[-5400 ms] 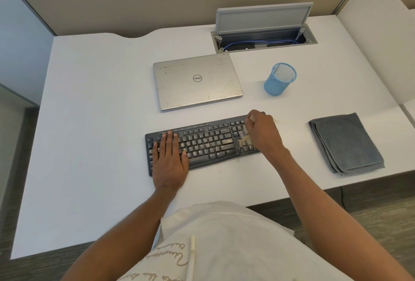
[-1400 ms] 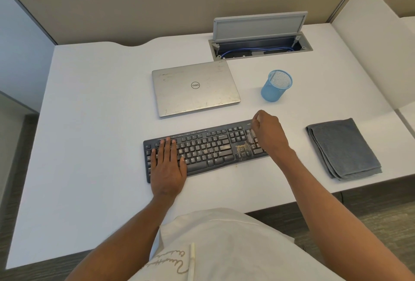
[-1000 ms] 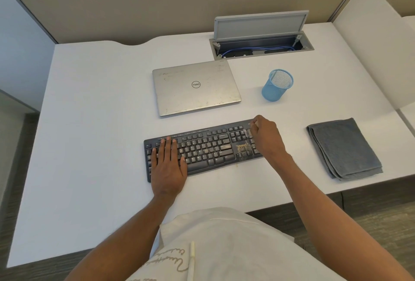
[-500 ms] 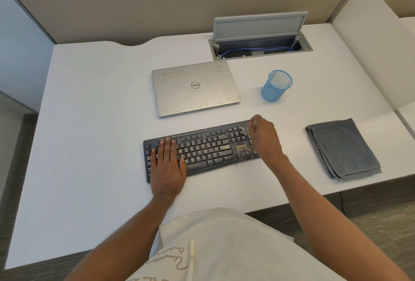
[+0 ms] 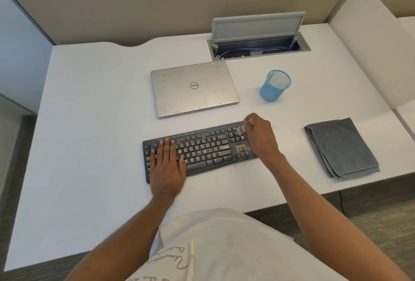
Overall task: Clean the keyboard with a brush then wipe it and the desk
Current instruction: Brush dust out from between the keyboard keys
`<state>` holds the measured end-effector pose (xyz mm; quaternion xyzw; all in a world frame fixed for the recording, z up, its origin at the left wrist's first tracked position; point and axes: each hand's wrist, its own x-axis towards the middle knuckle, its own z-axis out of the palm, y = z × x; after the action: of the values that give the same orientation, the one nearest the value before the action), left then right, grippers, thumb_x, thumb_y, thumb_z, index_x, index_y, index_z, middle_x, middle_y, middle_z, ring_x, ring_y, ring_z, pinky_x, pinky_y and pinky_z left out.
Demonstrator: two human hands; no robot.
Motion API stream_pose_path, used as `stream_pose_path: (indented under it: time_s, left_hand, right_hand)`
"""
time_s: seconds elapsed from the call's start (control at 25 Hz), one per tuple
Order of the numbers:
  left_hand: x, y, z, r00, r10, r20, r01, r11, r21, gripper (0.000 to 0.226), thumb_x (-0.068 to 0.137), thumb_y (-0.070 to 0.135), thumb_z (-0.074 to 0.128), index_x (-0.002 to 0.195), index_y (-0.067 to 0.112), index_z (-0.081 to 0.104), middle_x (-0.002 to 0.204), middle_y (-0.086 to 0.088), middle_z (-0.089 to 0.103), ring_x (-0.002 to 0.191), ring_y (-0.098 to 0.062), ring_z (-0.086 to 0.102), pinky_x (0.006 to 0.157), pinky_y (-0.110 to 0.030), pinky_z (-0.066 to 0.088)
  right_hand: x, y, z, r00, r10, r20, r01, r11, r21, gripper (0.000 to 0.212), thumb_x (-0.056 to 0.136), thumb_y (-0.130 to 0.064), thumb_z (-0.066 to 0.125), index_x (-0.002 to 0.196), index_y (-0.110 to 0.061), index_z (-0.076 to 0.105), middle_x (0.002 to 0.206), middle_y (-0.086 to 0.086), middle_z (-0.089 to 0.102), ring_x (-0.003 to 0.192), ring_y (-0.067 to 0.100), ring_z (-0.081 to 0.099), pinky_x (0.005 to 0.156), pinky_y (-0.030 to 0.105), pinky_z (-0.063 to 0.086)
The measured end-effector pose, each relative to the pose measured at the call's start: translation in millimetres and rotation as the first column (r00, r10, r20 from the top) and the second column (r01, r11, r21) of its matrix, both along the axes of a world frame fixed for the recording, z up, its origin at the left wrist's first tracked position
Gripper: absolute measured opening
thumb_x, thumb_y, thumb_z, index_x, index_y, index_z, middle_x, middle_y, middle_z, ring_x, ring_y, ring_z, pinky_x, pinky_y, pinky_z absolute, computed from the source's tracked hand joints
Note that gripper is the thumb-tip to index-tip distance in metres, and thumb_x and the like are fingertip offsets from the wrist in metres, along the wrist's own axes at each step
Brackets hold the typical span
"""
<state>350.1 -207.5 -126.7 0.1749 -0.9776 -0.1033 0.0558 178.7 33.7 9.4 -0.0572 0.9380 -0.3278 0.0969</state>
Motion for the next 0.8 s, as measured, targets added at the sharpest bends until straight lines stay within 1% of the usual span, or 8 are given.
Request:
stream_pose_path:
  time_s: [0.08, 0.16, 0.28, 0.32, 0.48, 0.56, 0.68, 0.8]
  left_hand:
    - [0.1, 0.1, -0.2, 1.0, 0.001, -0.002, -0.001, 1.0, -0.001, 0.066, 0.109, 0.04, 0.022, 0.164, 0.006, 0.033, 0.172, -0.014, 0.032, 0.161, -0.03, 0.024, 0.132, -0.055, 0.015]
    - [-0.1, 0.1, 0.1, 1.0, 0.003, -0.004, -0.003, 1.0, 0.006, 0.066, 0.109, 0.04, 0.023, 0.164, 0.005, 0.034, 0.171, -0.014, 0.032, 0.161, -0.03, 0.024, 0.132, -0.054, 0.015]
    - [-0.3, 0.5, -0.7, 1.0, -0.001, -0.012, 0.001, 1.0, 0.008, 0.065, 0.109, 0.039, 0.025, 0.164, 0.005, 0.035, 0.171, -0.014, 0.033, 0.161, -0.031, 0.025, 0.132, -0.055, 0.016]
    - [-0.5, 0.5, -0.6, 1.0, 0.002, -0.013, -0.002, 1.0, 0.008, 0.065, 0.109, 0.039, 0.025, 0.164, 0.005, 0.035, 0.171, -0.014, 0.033, 0.161, -0.03, 0.025, 0.132, -0.055, 0.016]
    - [-0.3, 0.6, -0.4, 1.0, 0.002, -0.003, -0.002, 1.0, 0.002, 0.065, 0.109, 0.039, 0.025, 0.164, 0.006, 0.034, 0.171, -0.013, 0.033, 0.161, -0.03, 0.025, 0.132, -0.055, 0.016]
    - [-0.1, 0.0, -0.1, 1.0, 0.004, -0.001, -0.004, 1.0, 0.008, 0.065, 0.109, 0.04, 0.024, 0.164, 0.006, 0.033, 0.172, -0.013, 0.032, 0.161, -0.03, 0.024, 0.132, -0.055, 0.016]
    - [-0.2, 0.4, 0.0, 1.0, 0.001, -0.015, 0.0, 1.0, 0.015, 0.065, 0.109, 0.039, 0.025, 0.164, 0.006, 0.034, 0.171, -0.014, 0.033, 0.161, -0.03, 0.025, 0.131, -0.056, 0.017]
    - [-0.6, 0.7, 0.7, 1.0, 0.003, -0.018, -0.002, 1.0, 0.021, 0.065, 0.109, 0.039, 0.026, 0.164, 0.006, 0.034, 0.171, -0.014, 0.032, 0.161, -0.03, 0.025, 0.132, -0.055, 0.016]
  right_hand:
    - [6.2, 0.9, -3.0, 1.0, 0.012, 0.02, -0.013, 0.999, 0.035, 0.016, 0.106, -0.019, 0.041, 0.103, -0.014, 0.056, 0.094, 0.009, 0.064, 0.084, 0.029, 0.063, 0.075, 0.046, 0.056]
    - [10.3, 5.2, -9.4, 1.0, 0.015, 0.021, -0.016, 0.998, 0.059, 0.017, 0.106, -0.018, 0.042, 0.101, -0.012, 0.057, 0.092, 0.008, 0.065, 0.083, 0.03, 0.064, 0.073, 0.048, 0.056]
    - [7.0, 8.6, -6.7, 0.997, 0.05, 0.051, -0.056, 0.99, 0.128, 0.02, 0.106, -0.015, 0.043, 0.104, -0.006, 0.06, 0.095, 0.012, 0.067, 0.082, 0.029, 0.061, 0.068, 0.036, 0.045]
    - [3.6, 7.5, -4.4, 0.997, 0.062, 0.039, -0.067, 0.987, 0.145, 0.02, 0.106, -0.015, 0.042, 0.104, -0.005, 0.06, 0.096, 0.013, 0.066, 0.082, 0.028, 0.061, 0.067, 0.035, 0.043]
    - [-2.7, -3.5, 6.1, 0.996, 0.064, -0.058, -0.06, 0.996, 0.064, 0.018, 0.105, -0.013, 0.041, 0.1, -0.01, 0.059, 0.087, 0.006, 0.066, 0.08, 0.026, 0.062, 0.068, 0.041, 0.052]
    - [-0.7, -7.9, 3.9, 0.993, 0.075, -0.091, -0.067, 0.994, 0.085, 0.018, 0.105, -0.015, 0.041, 0.1, -0.012, 0.058, 0.085, 0.004, 0.065, 0.08, 0.025, 0.062, 0.07, 0.043, 0.054]
    - [7.0, -6.7, -5.4, 0.996, 0.079, -0.047, -0.071, 0.986, 0.153, 0.021, 0.107, -0.014, 0.04, 0.103, -0.005, 0.058, 0.09, 0.01, 0.063, 0.081, 0.029, 0.063, 0.073, 0.046, 0.052]
    - [8.9, -1.2, -11.8, 0.997, 0.068, 0.022, -0.071, 0.978, 0.197, 0.025, 0.108, -0.016, 0.039, 0.103, -0.002, 0.059, 0.096, 0.014, 0.065, 0.086, 0.031, 0.064, 0.074, 0.042, 0.05]
